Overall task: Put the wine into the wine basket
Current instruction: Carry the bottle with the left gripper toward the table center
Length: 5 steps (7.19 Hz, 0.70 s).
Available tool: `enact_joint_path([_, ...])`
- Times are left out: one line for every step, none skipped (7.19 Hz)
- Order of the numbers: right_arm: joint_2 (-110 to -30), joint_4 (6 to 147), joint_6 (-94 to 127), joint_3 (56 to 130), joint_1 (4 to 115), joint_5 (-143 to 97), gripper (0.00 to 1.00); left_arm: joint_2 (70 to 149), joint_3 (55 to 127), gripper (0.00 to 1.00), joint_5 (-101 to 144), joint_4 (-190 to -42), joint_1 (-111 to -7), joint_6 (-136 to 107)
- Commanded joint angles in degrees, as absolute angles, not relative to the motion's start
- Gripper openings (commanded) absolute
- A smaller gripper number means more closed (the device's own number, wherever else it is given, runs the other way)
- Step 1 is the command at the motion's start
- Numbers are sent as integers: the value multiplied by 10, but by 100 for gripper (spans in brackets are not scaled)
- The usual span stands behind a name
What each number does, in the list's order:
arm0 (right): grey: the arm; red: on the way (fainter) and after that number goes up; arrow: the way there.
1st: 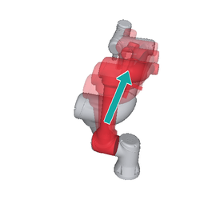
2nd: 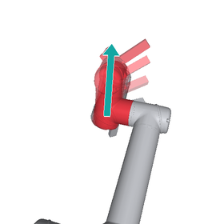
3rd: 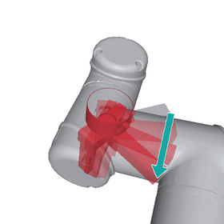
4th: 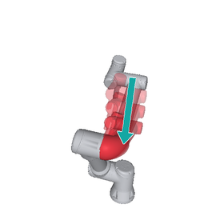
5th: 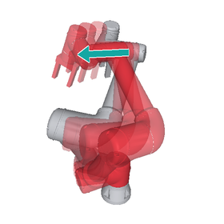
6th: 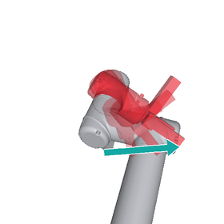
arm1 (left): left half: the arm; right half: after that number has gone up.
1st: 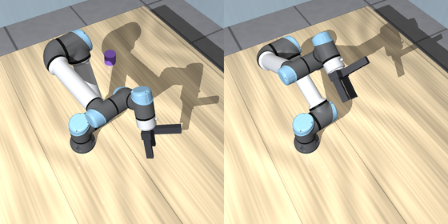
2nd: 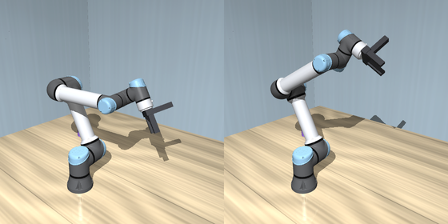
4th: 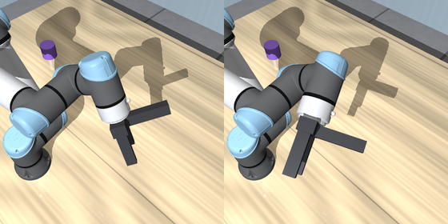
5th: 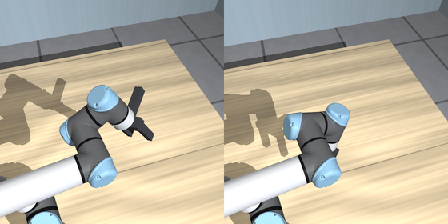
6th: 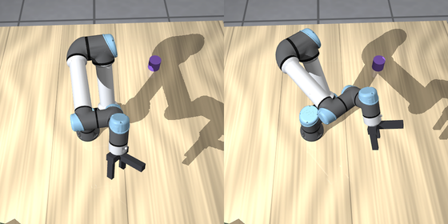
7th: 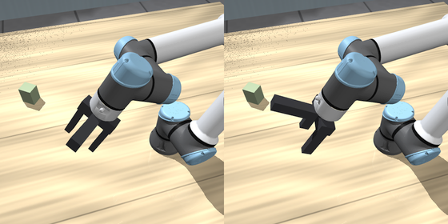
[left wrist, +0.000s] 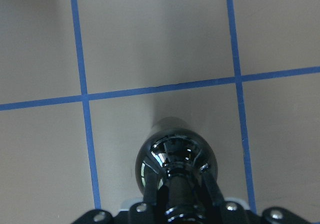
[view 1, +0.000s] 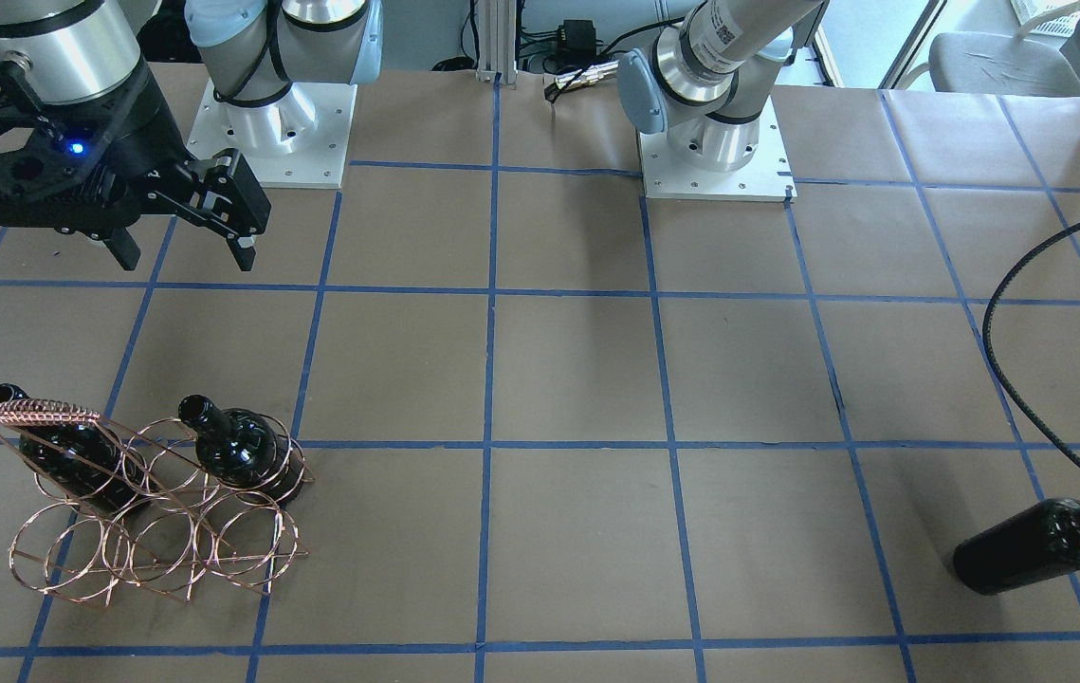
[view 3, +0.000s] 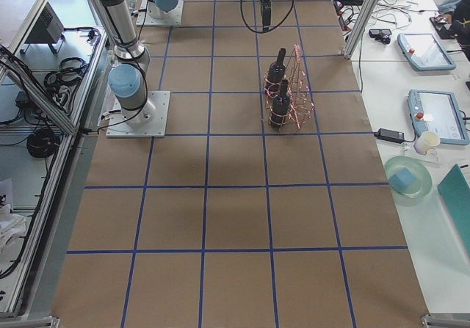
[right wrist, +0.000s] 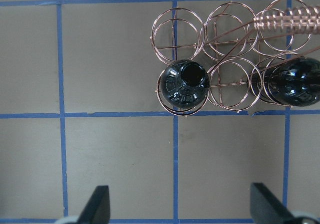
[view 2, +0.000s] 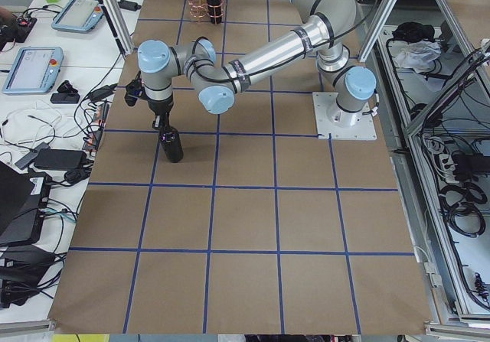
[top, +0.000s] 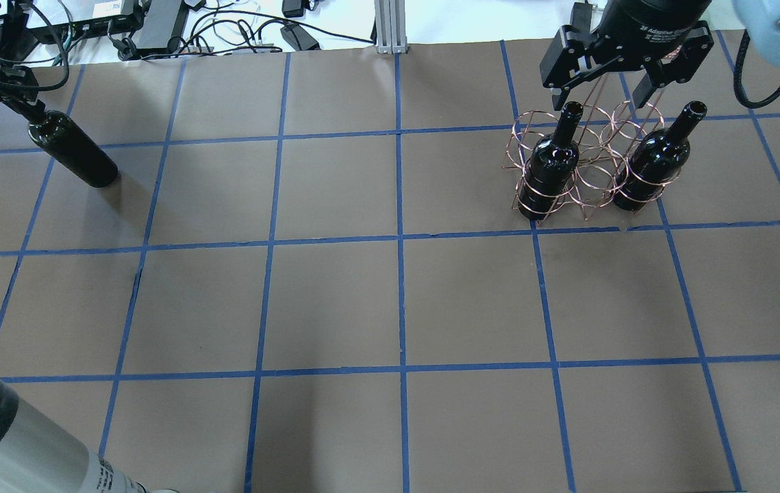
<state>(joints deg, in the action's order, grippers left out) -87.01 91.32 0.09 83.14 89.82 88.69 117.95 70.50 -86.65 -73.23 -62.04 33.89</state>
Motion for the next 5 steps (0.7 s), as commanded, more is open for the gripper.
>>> enact_joint_path([-870, 913, 1, 831, 898, 887, 100, 1134, 707, 0, -871, -771, -666, 265])
enact_joint_path([-870, 913, 1, 831, 898, 887, 100, 1113, 715, 0, -869, -775, -703, 201])
enact_joint_path([-870, 912, 1, 831, 898, 887, 100, 1088, 734, 0, -868, -776, -737, 138])
enact_joint_path([-870, 912, 1, 831, 898, 887, 100, 1065, 767, 0, -866, -775, -771, 90])
enact_joint_path([-870, 912, 1, 831, 898, 886, 100, 1044, 797, 0, -863, -770, -807, 37])
